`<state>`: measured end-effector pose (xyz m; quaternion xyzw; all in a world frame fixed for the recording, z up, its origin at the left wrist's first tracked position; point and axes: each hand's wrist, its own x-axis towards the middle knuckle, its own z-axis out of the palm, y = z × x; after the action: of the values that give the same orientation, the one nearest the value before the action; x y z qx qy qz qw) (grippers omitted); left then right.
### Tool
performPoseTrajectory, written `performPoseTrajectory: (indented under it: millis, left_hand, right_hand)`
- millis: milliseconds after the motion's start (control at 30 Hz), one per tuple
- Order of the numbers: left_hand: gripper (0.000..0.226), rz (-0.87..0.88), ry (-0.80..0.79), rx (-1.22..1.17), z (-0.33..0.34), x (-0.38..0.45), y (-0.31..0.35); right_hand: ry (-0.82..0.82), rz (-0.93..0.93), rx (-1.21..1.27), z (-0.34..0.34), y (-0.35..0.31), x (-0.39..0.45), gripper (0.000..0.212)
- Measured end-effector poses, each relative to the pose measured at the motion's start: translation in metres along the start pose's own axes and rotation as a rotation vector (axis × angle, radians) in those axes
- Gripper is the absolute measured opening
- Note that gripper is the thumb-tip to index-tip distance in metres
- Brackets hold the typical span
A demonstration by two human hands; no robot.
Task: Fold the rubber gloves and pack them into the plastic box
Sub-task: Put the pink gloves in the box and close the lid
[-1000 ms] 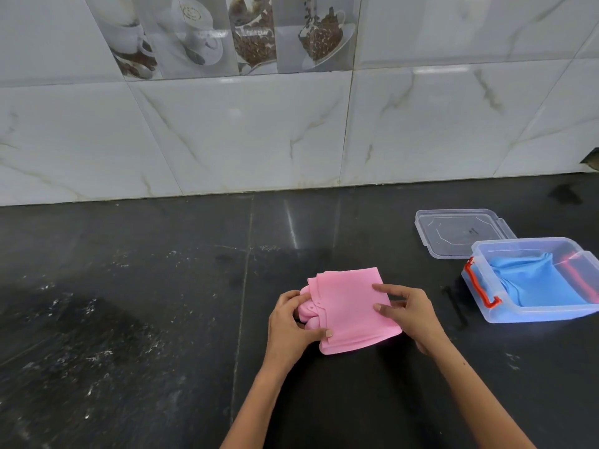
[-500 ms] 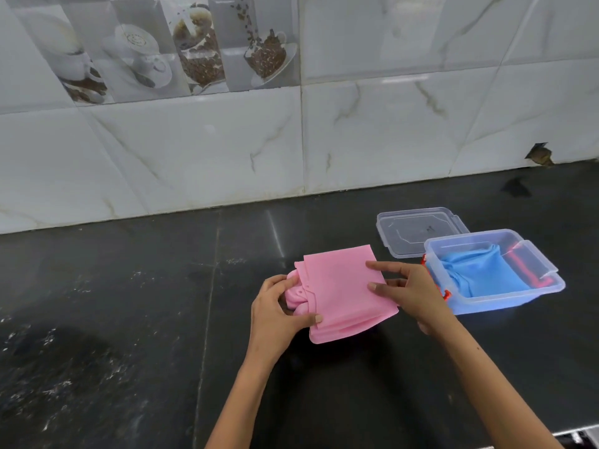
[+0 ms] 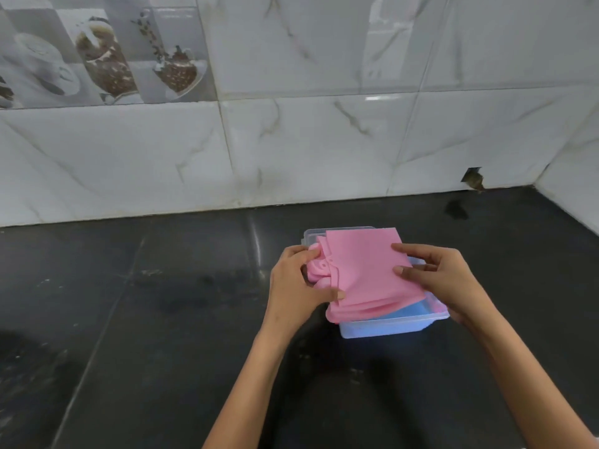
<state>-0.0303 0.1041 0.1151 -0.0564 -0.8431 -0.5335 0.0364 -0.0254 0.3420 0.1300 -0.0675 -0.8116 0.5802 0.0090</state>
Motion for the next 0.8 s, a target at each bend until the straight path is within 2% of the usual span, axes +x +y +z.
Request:
performPoseTrajectory:
  millis: [233, 367, 600, 733, 800]
  left_hand:
    - [0.068, -0.103, -0.053, 0.060, 0.069, 0.003, 0.001]
    - [0.068, -0.129, -0.020, 0.090, 0.072, 0.000, -0.003]
    - [0.075, -0.026, -0.012, 0.117, 0.066, 0.002, 0.010]
    - [0.074, 0.040, 0.048, 0.113, 0.064, 0.001, 0.011]
    - [0.075, 0.018, 0.040, 0.121, 0.065, 0.003, 0.005]
  right_hand:
    - [0.013, 0.065, -0.340, -0.036, 0.055, 0.017, 0.037]
    - [0.020, -0.019, -0.434, -0.030, 0.067, 0.017, 0.038]
    - [0.170, -0.200, -0.282, -0.027, 0.063, 0.008, 0.037]
    - [0.227, -0.214, -0.161, -0.021, 0.065, 0.004, 0.036]
    - [0.239, -0.191, -0.203, -0.017, 0.069, 0.004, 0.037]
